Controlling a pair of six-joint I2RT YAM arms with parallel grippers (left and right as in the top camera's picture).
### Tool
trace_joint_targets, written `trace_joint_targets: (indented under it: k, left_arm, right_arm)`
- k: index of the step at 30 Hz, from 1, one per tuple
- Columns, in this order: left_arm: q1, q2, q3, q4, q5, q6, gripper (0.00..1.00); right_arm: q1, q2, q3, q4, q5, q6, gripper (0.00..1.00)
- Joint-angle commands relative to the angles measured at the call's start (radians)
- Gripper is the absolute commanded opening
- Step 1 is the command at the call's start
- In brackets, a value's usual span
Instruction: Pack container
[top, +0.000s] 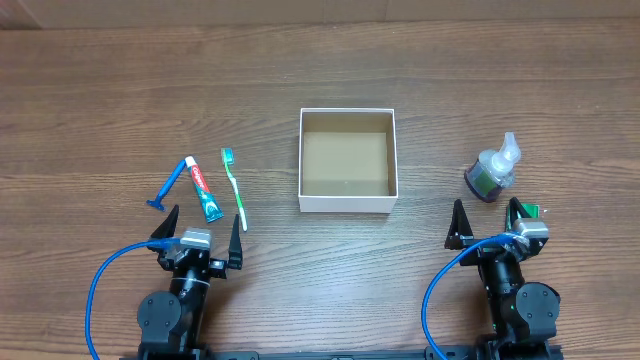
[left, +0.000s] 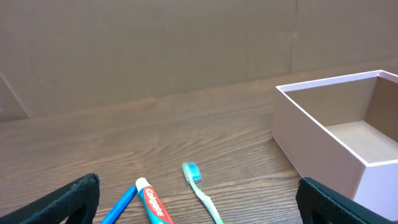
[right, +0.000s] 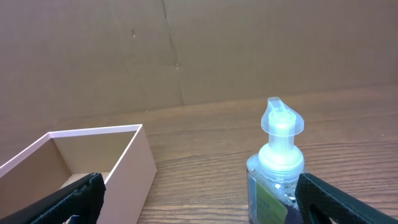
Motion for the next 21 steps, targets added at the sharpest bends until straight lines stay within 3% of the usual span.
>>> trace_joint_targets:
  k: [1,7,14,21]
  left_arm:
    - [0.007,-0.007,-0.003,0.001,0.02,0.019,1.0]
    - [0.006,-0.007,-0.003,0.001,0.022,0.018,1.0]
    - [0.006,-0.007,0.0,-0.008,-0.008,-0.169,1.0]
    - [0.006,0.034,0.228,-0.263,-0.099,-0.352,1.0]
  right_arm:
    - [-0.002,-0.008,-0.01,0.006,0.0,-0.003,1.0]
    - [-0.002,-0.008,-0.01,0.006,0.0,0.0,1.0]
    - [-0.002,-0.008,-0.002,0.0,0.0,0.083,1.0]
    - [-0.002,0.091,0.212,-0.153,0.011,0.083,1.0]
